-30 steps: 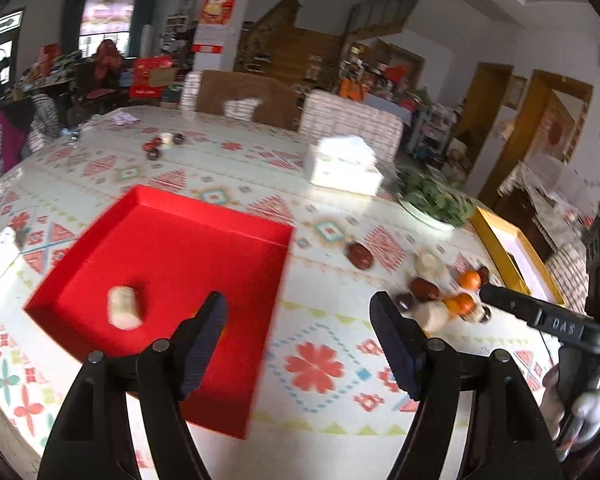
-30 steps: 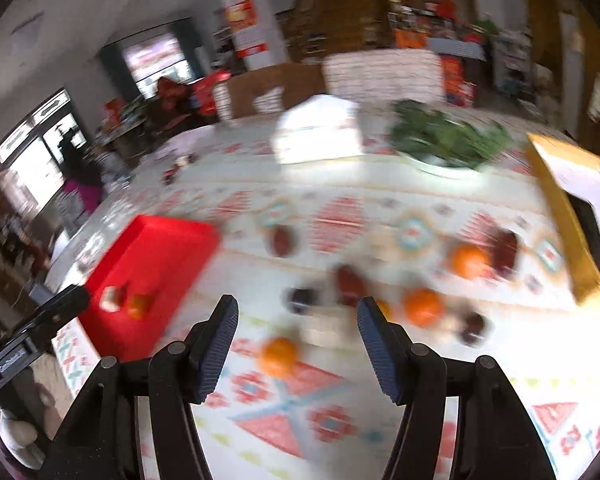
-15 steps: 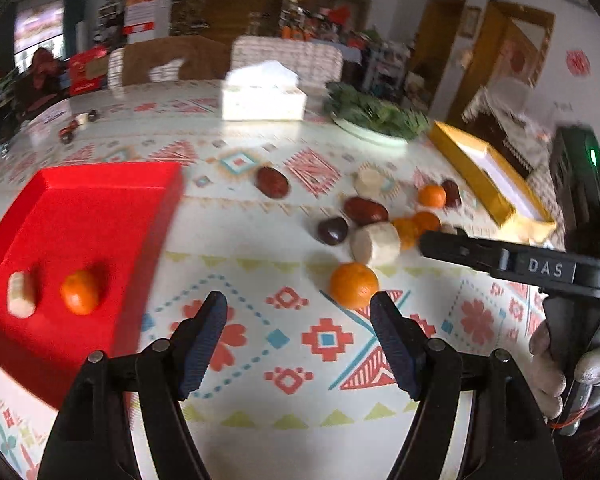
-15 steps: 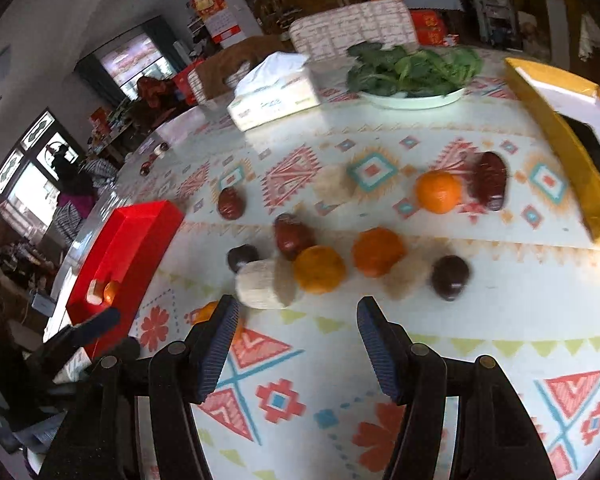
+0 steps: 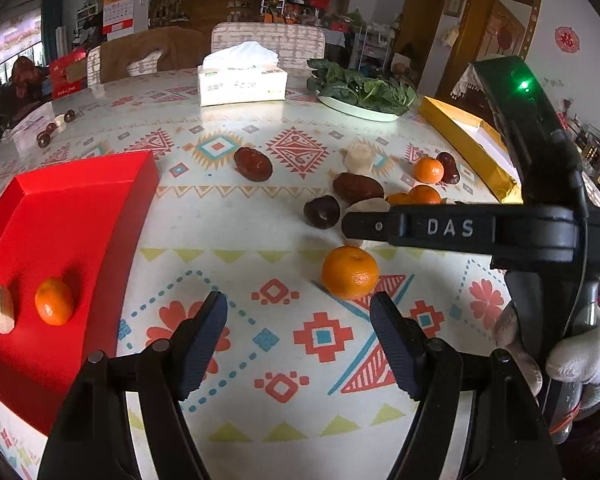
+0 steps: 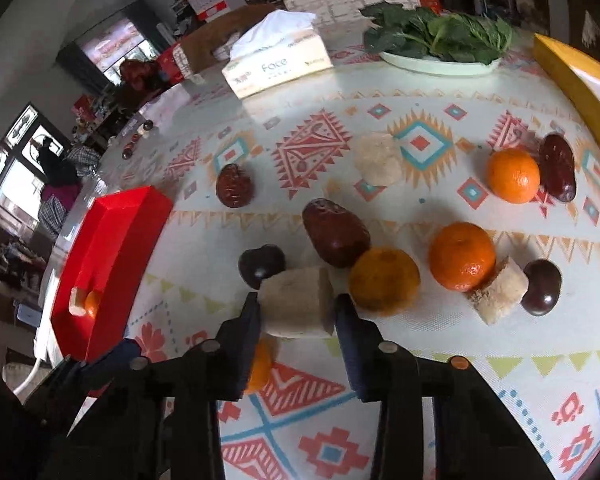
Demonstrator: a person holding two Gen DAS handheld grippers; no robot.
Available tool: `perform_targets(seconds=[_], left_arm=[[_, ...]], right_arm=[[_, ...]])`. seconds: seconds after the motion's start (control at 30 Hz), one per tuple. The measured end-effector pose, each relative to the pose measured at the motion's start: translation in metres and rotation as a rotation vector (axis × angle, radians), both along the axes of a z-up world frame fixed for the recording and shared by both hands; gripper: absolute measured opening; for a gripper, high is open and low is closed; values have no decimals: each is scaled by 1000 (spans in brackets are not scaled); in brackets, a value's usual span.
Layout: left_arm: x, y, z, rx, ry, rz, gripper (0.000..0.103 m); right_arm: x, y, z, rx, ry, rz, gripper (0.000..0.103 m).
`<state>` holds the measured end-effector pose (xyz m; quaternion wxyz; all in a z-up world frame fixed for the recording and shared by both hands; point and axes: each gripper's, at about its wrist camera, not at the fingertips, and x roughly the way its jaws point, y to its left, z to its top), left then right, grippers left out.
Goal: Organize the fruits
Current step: 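Grasp a beige cylindrical piece with the right tool while the left tool grasps a tangerine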
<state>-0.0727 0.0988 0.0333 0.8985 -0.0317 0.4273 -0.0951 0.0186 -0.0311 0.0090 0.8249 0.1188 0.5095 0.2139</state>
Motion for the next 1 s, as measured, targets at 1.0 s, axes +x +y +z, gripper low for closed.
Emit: perform_targets(seconds=[1.0], left_arm=[[14, -10, 1, -5, -10, 5, 34]], right_arm=[[-19, -23, 32, 54, -63, -23, 36]])
